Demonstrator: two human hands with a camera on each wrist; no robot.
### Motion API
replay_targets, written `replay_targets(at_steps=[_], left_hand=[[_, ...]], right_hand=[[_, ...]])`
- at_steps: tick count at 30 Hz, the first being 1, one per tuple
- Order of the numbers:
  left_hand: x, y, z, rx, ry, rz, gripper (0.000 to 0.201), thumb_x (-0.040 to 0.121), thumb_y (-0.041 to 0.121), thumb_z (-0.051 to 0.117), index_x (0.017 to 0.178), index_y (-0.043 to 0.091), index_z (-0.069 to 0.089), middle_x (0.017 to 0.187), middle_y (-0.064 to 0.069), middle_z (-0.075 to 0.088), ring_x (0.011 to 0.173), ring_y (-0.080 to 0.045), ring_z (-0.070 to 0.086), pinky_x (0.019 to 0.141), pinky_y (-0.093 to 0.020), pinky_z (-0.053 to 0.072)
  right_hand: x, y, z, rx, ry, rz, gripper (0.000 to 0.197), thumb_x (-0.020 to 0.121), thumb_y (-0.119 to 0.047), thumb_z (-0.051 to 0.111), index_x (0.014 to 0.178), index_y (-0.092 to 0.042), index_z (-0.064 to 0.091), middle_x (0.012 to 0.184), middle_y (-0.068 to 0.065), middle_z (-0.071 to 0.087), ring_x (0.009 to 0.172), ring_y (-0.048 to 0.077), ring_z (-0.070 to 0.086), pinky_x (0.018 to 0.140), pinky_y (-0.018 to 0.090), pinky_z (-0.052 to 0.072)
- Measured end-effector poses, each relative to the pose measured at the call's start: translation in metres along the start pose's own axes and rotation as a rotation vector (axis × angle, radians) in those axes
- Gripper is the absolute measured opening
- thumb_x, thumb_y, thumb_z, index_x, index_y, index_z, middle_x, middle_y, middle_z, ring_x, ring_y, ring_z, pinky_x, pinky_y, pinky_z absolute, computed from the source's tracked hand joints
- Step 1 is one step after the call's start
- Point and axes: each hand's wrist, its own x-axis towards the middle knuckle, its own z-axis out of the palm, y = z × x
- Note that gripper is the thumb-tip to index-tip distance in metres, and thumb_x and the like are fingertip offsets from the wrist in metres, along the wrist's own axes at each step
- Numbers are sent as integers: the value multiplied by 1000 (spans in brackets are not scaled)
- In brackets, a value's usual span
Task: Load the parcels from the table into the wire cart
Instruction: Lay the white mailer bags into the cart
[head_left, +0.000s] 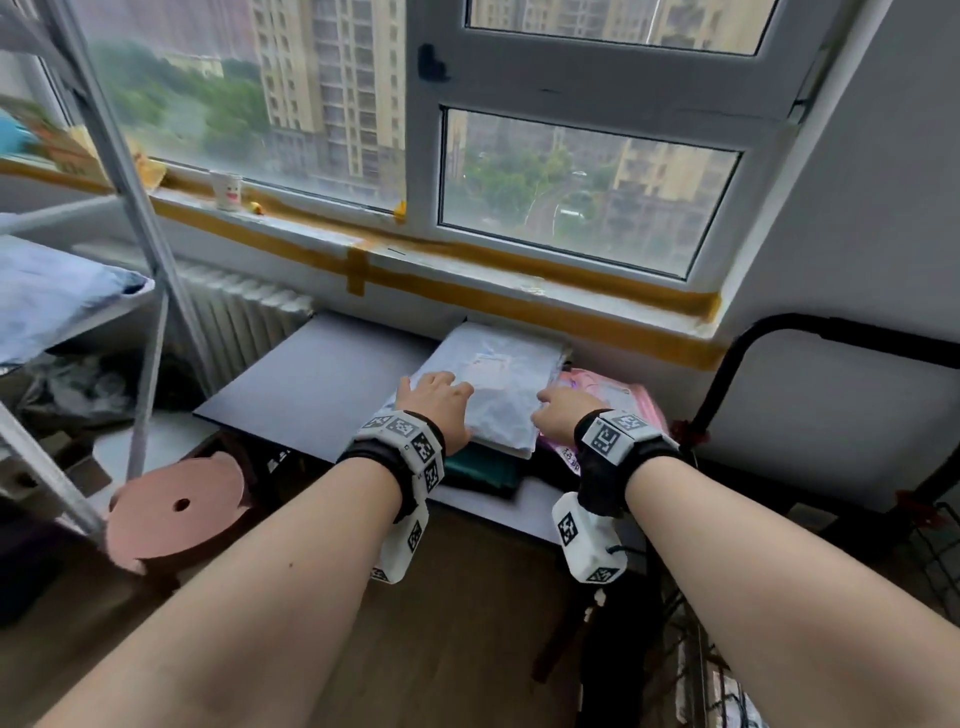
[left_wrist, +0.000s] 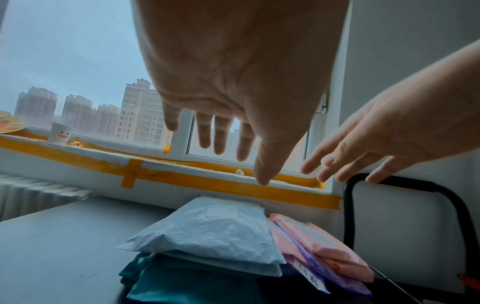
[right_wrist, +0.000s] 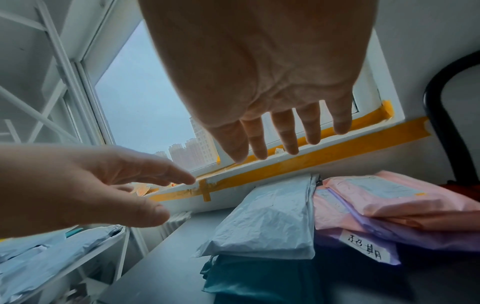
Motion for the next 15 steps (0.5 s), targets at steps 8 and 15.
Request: replay_targets(at_steps=[8, 15], left_hand=[[82, -41, 23, 24, -44, -35, 57, 91, 31, 53, 144, 27, 31, 147, -3, 35, 136, -22, 32, 110, -45, 26], [191, -56, 37, 31, -128, -6, 57, 93, 36, 50, 145, 25, 30, 148, -3, 34, 137, -22, 31, 110, -46, 25]], right_hand=[[89, -18, 13, 46, -56, -15, 53, 95, -12, 39, 148, -16, 33, 150, 7, 38, 134, 26, 41, 108, 30, 37], [196, -7, 11, 82, -119, 52, 51, 95, -14, 41, 146, -15, 36, 150, 7, 38, 135, 26, 40, 106, 29, 36]])
